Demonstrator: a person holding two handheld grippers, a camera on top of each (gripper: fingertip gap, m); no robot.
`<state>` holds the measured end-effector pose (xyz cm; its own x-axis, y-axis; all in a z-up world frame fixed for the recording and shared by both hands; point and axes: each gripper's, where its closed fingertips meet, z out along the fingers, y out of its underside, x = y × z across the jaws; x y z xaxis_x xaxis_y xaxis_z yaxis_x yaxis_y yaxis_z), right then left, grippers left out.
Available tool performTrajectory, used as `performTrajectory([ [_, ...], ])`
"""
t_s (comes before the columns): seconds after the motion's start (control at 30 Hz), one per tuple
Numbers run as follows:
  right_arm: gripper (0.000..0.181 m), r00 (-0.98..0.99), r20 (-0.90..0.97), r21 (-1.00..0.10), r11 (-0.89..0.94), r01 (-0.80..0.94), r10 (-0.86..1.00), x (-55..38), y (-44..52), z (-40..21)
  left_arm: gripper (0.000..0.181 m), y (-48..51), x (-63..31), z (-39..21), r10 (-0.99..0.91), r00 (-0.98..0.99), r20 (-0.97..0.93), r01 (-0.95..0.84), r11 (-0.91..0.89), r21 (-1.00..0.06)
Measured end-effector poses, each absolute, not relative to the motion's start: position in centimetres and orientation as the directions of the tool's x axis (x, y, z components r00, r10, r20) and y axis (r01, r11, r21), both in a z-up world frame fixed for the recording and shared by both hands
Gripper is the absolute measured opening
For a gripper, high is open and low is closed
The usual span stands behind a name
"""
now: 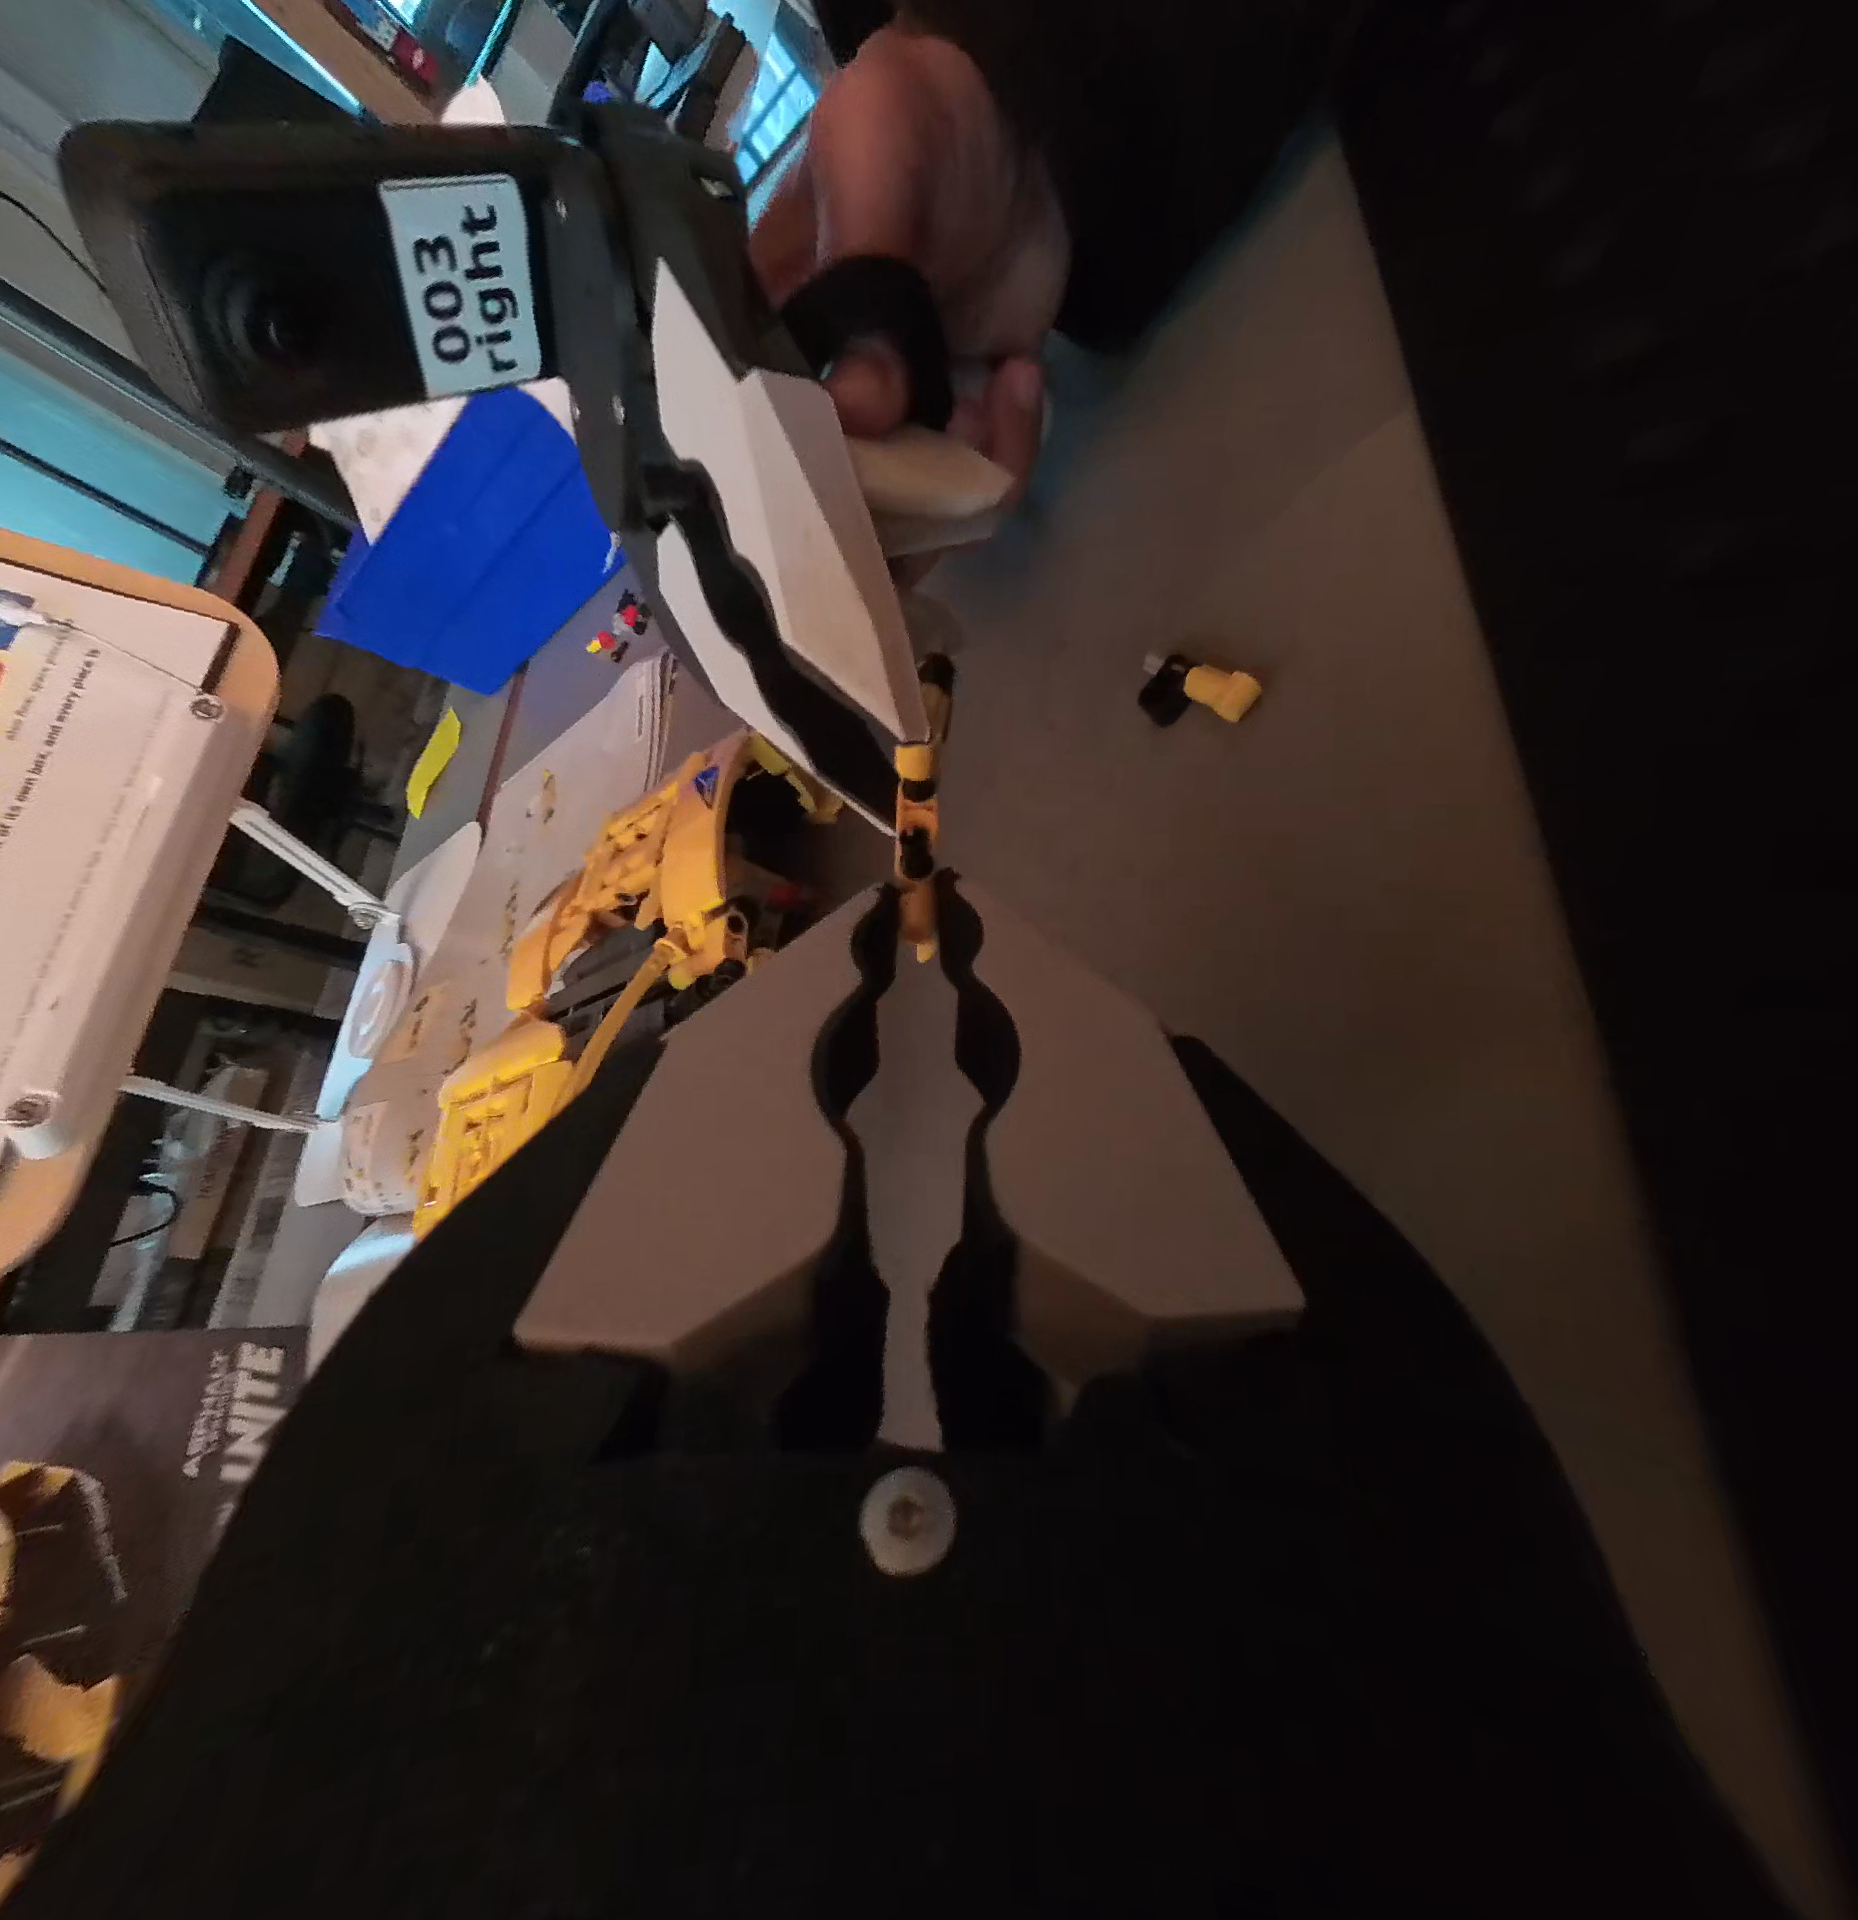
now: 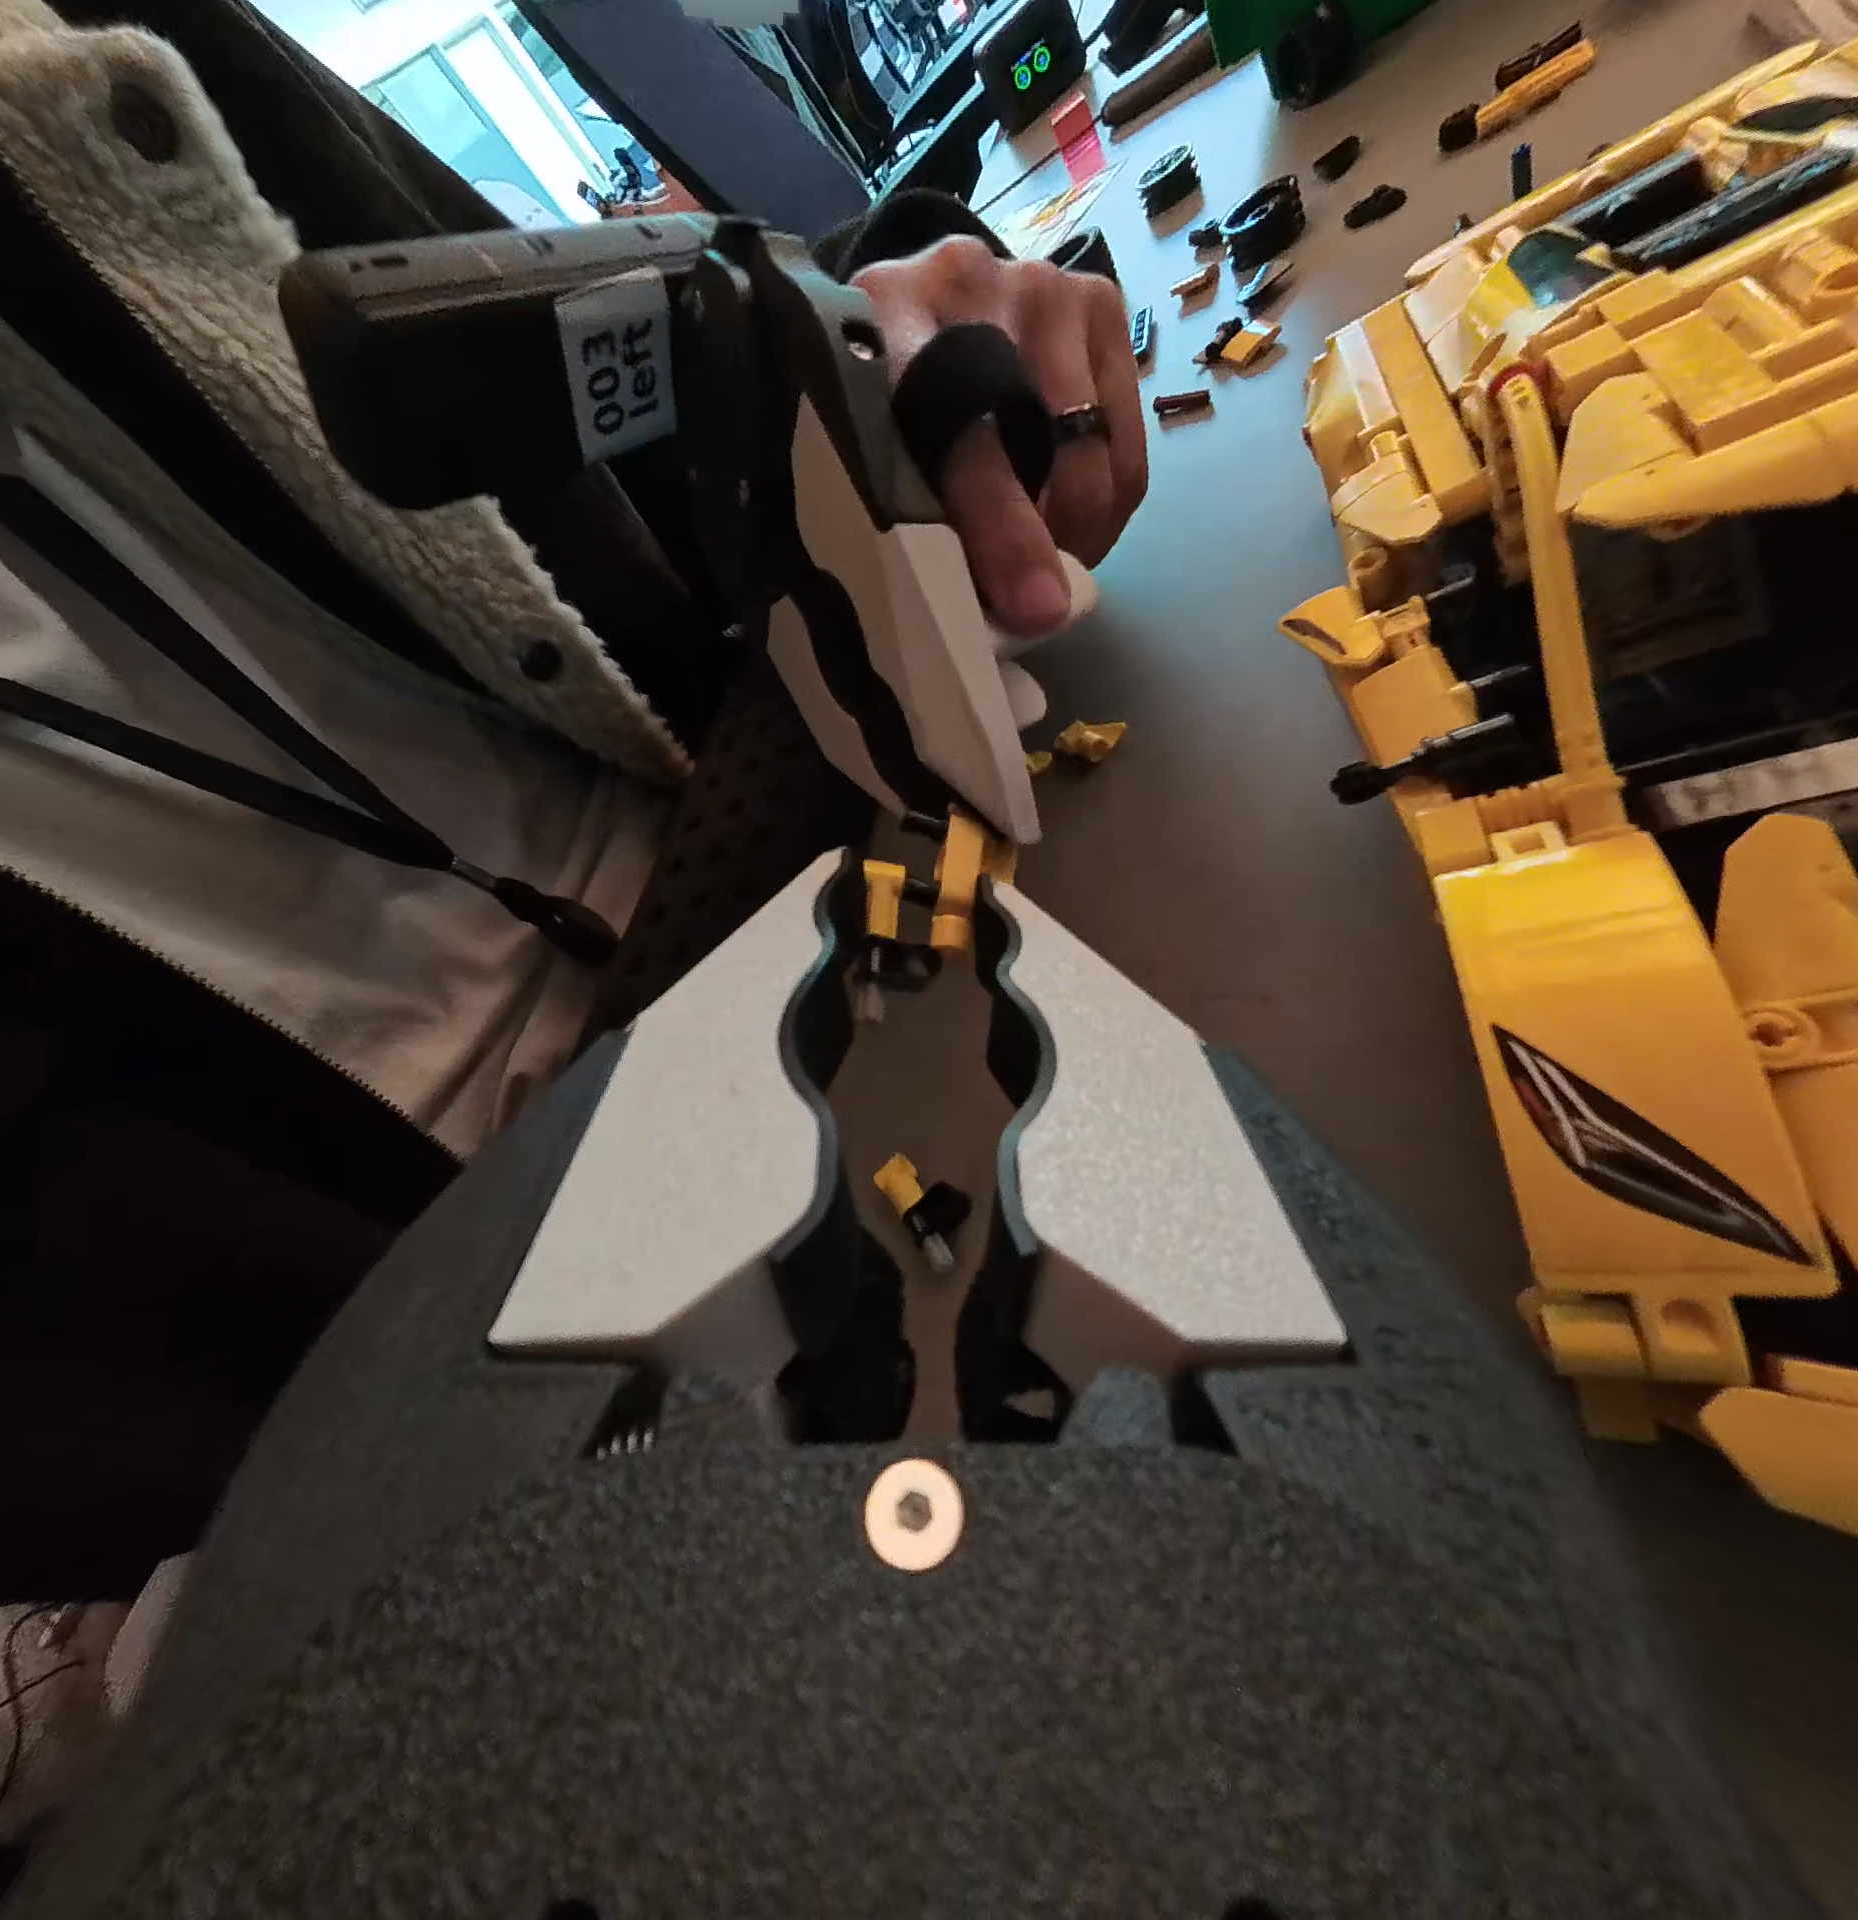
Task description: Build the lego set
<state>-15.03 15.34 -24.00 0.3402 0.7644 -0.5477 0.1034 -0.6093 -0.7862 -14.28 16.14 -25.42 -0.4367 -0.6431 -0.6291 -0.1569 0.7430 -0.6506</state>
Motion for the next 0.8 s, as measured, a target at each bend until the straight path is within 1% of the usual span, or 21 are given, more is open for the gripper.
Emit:
performTrajectory([
  [0.07,0.02,0.337,-0.547,-0.781,-0.612,0.123,0.766,-15.1,15.1,-24.2,0.006,16.0,-14.3,-25.6,-0.653,-0.452,-0.608,-0.165,0.731,-0.662],
  [0.17,0.021,0.335,-0.578,-0.76,-0.64,0.112,0.744,-14.9,15.2,-24.6,0.006,16.1,-14.2,-25.9,-0.623,-0.447,-0.642,-0.163,0.762,-0.626],
  [0.27,0.021,0.313,-0.636,-0.723,-0.686,0.079,0.706,-15.0,15.2,-24.7,0.006,16.1,-14.4,-26.1,-0.654,-0.471,-0.591,-0.18,0.728,-0.662],
  [0.37,0.023,0.326,-0.627,-0.726,-0.682,0.085,0.708,-15.2,15.4,-24.9,0.006,16.1,-14.6,-26.2,-0.685,-0.494,-0.536,-0.198,0.688,-0.698],
  [0.6,0.023,0.326,-0.632,-0.725,-0.685,0.071,0.703,-15.2,15.5,-25.0,0.007,16.3,-14.8,-26.3,-0.681,-0.494,-0.541,-0.2,0.694,-0.691],
  [0.7,0.024,0.335,-0.634,-0.72,-0.69,0.074,0.697,-15.1,15.6,-25.2,0.007,16.5,-14.8,-26.5,-0.649,-0.487,-0.585,-0.192,0.733,-0.653],
  [0.8,0.022,0.349,-0.641,-0.705,-0.704,0.087,0.684,-15.0,15.6,-25.8,0.006,16.6,-14.8,-27.0,-0.551,-0.468,-0.691,-0.166,0.823,-0.544],
])
